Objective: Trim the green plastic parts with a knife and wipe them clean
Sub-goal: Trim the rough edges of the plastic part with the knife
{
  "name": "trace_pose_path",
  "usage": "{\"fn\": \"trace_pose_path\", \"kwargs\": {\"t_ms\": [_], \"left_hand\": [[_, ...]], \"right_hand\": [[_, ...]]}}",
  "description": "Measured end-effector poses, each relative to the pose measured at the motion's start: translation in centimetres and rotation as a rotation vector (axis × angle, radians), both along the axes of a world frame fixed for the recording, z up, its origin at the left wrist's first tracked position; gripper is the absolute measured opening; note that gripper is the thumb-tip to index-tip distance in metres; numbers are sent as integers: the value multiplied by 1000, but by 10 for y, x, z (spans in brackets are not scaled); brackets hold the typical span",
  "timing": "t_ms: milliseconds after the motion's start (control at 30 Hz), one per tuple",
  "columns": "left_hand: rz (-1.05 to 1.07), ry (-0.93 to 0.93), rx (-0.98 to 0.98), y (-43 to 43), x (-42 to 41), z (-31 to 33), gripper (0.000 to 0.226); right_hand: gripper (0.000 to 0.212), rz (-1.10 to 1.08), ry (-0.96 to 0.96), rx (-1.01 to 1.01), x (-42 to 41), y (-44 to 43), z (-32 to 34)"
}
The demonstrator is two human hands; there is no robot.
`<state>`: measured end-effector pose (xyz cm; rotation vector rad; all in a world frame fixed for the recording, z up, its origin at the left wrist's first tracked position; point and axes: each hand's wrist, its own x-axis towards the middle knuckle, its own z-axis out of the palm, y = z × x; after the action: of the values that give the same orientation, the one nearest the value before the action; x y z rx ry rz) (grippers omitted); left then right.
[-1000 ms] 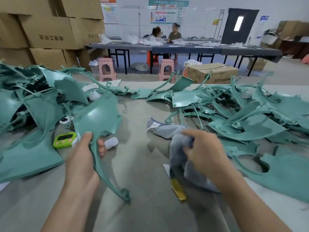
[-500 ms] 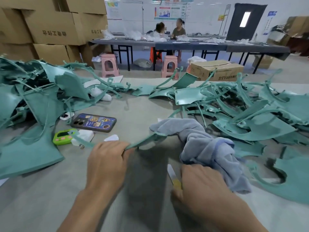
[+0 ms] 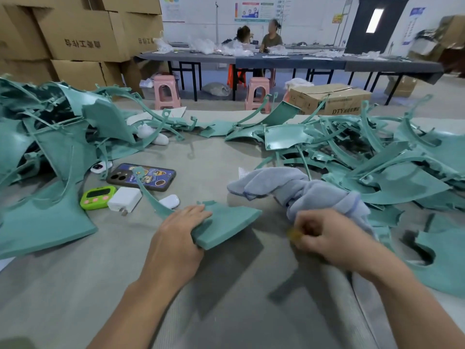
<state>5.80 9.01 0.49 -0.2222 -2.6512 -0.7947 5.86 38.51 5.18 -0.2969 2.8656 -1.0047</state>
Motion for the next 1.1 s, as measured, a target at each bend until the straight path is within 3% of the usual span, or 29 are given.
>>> {"fn": "trace_pose_path", "kwargs": {"t_ms": [100,167,233,333,500,600,733,833,933,1100], "left_hand": [[-42,0,16,5,0,1,58],[-26,-9,36,6,0,2,44],[-7,-1,76,7,-1,3,34],[13,51,108,9,2,5,29],[23,130,55,10,5,6,21],[3,190,45,12,6,9,20],[-10,208,52,13,7,10,36],[-10,200,41,13,8,10,34],[4,213,36,12,8,9,24],[-30,213,95,10,10,10,29]], "right_hand": [[15,-211,88,-557,-3,-3,-1],[14,-227,129,-673,0,-19,-3],[23,-129,117,-637,8,-39,-9],[21,1,86,-544,22,-69,-17],[22,4,174,-381,31,-85,-23],[23,-124,180,-304,24,-82,-23],[23,-460,251,-362,8,-64,-18],[24,-241,225,-491,17,-65,-18],[22,-68,187,-367,27,-78,-24],[22,-475,221,-290,1,-58,-21]]}}
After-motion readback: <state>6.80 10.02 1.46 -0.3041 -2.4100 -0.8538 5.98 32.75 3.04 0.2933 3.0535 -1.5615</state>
